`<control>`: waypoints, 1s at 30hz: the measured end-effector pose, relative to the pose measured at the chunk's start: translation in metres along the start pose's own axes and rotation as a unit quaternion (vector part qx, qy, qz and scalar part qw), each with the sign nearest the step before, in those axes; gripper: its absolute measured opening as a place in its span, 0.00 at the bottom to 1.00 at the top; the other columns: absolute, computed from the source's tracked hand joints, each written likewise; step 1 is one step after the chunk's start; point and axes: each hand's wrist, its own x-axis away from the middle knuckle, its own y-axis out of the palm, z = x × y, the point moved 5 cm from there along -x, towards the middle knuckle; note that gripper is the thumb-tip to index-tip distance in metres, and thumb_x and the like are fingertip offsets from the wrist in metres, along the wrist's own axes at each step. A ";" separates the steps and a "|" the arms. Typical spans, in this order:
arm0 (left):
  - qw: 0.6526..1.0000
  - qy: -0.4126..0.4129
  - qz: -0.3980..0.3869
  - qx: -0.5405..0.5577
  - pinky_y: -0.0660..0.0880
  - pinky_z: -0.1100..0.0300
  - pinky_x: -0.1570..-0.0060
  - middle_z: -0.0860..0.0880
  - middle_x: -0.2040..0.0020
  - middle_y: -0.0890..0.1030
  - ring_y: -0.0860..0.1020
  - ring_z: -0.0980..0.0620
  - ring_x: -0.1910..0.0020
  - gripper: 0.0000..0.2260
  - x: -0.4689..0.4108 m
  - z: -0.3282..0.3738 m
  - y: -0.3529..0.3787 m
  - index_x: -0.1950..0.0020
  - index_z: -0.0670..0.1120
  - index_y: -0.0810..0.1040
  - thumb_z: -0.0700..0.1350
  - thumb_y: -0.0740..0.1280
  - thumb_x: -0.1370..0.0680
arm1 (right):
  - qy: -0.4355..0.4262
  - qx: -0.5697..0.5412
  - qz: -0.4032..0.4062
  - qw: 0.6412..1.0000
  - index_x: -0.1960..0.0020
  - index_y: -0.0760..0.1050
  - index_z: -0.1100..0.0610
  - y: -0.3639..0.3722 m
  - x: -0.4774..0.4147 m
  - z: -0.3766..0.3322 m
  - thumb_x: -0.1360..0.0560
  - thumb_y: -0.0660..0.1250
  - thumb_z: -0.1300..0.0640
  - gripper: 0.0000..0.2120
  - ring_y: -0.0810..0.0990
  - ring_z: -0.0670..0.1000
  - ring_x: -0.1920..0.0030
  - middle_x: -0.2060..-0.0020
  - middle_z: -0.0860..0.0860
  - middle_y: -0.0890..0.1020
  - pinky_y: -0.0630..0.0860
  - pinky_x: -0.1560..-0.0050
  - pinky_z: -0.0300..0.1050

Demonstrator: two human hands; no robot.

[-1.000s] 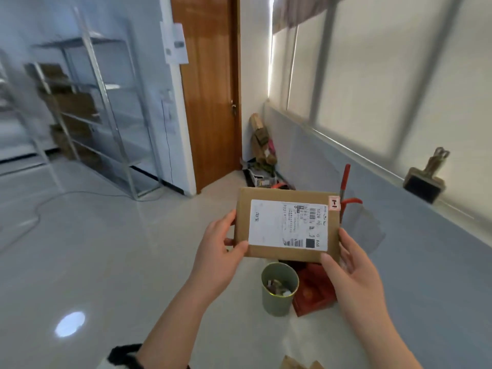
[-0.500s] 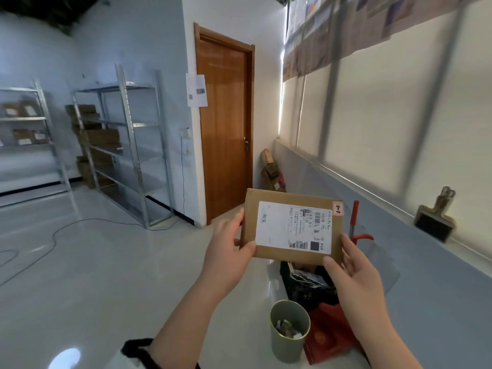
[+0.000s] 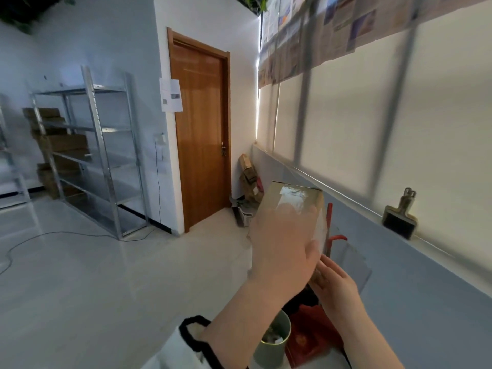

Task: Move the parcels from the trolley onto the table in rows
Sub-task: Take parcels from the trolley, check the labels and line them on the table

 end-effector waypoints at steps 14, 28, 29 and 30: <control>0.453 -0.463 -0.083 0.758 0.70 0.39 0.38 0.46 0.38 0.78 0.73 0.44 0.36 0.17 0.060 -0.089 0.081 0.33 0.57 0.72 0.43 0.57 0.20 | -0.406 0.542 0.064 0.732 0.35 0.73 0.56 0.083 0.099 -0.109 0.29 0.71 0.59 0.23 0.69 0.45 0.39 0.39 0.45 0.76 0.64 0.37 0.45; 0.685 -0.420 -0.205 0.559 0.73 0.54 0.56 0.52 0.42 0.75 0.73 0.52 0.44 0.19 0.025 -0.085 0.063 0.31 0.55 0.68 0.52 0.64 0.22 | -0.314 0.532 0.074 0.782 0.37 0.73 0.44 0.058 0.071 -0.140 0.27 0.67 0.52 0.19 0.74 0.48 0.46 0.50 0.43 0.78 0.70 0.47 0.46; 0.710 -0.416 -0.238 0.516 0.73 0.56 0.59 0.53 0.45 0.76 0.74 0.53 0.47 0.18 0.018 -0.082 0.061 0.34 0.53 0.71 0.55 0.64 0.23 | -0.291 0.528 0.094 0.793 0.39 0.76 0.47 0.052 0.066 -0.146 0.27 0.67 0.51 0.16 0.75 0.47 0.50 0.54 0.42 0.78 0.69 0.51 0.44; 0.722 -0.417 -0.266 0.484 0.73 0.58 0.63 0.52 0.49 0.76 0.75 0.53 0.51 0.15 0.012 -0.078 0.059 0.40 0.52 0.74 0.57 0.64 0.23 | -0.268 0.527 0.114 0.799 0.45 0.80 0.50 0.047 0.061 -0.153 0.27 0.67 0.50 0.12 0.76 0.48 0.53 0.58 0.42 0.78 0.69 0.54 0.44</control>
